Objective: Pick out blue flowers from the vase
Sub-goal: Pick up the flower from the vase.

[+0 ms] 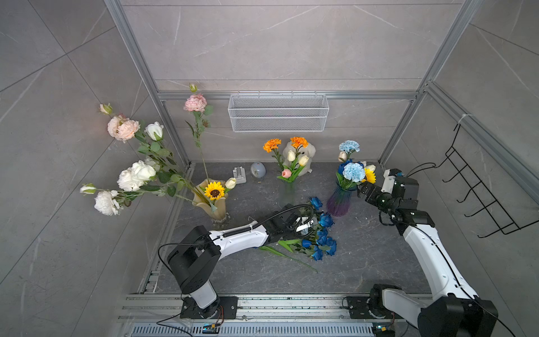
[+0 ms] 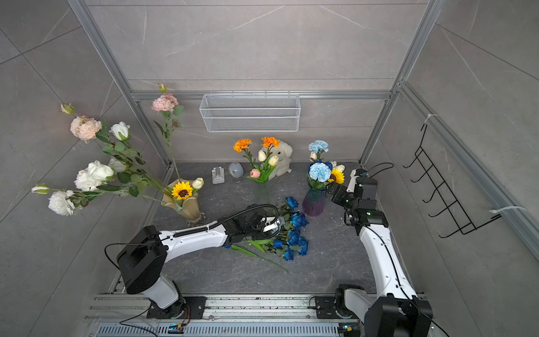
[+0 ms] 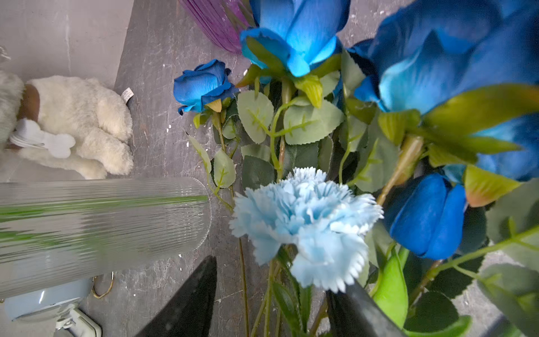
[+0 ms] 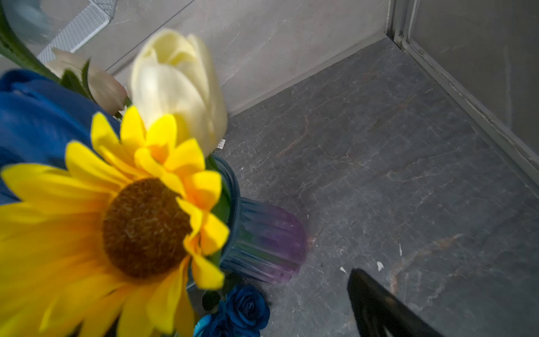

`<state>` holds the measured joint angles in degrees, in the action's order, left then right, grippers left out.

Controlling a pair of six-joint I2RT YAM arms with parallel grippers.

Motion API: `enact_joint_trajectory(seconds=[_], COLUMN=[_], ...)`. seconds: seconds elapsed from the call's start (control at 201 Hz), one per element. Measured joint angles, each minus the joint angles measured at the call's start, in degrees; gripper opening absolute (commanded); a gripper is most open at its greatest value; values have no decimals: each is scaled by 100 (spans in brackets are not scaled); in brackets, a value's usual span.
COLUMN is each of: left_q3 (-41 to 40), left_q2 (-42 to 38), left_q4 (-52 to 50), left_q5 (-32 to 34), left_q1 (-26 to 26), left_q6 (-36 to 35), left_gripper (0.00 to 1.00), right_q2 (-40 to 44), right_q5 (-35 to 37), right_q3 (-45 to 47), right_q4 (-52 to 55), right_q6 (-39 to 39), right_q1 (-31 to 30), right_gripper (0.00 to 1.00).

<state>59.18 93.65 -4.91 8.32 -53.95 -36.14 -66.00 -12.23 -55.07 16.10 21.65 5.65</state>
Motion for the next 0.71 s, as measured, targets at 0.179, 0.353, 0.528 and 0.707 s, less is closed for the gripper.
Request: enact_joint_trajectory(seconds=[0.179, 0.353, 0.528, 0.707], left_q3=[409, 1257, 2660, 3794], left_q2=[-203, -111, 767, 1794], left_q4=[-61, 321, 894, 1182], left_q5=[-46, -142, -273, -614], left_q1=[0, 28, 74, 98], left_q6=[114, 527, 1038, 1596], left_gripper=[63, 67, 67, 66], right_q2=[-365, -584, -874, -933], right_q5=[-144, -219, -271, -433], right_q3=[0, 2, 2, 0], right_q4=[-385, -603, -621, -726], right_q6=[2, 2, 11, 22], right_q1=[2, 2, 2, 2], right_gripper=[100, 99, 98, 86])
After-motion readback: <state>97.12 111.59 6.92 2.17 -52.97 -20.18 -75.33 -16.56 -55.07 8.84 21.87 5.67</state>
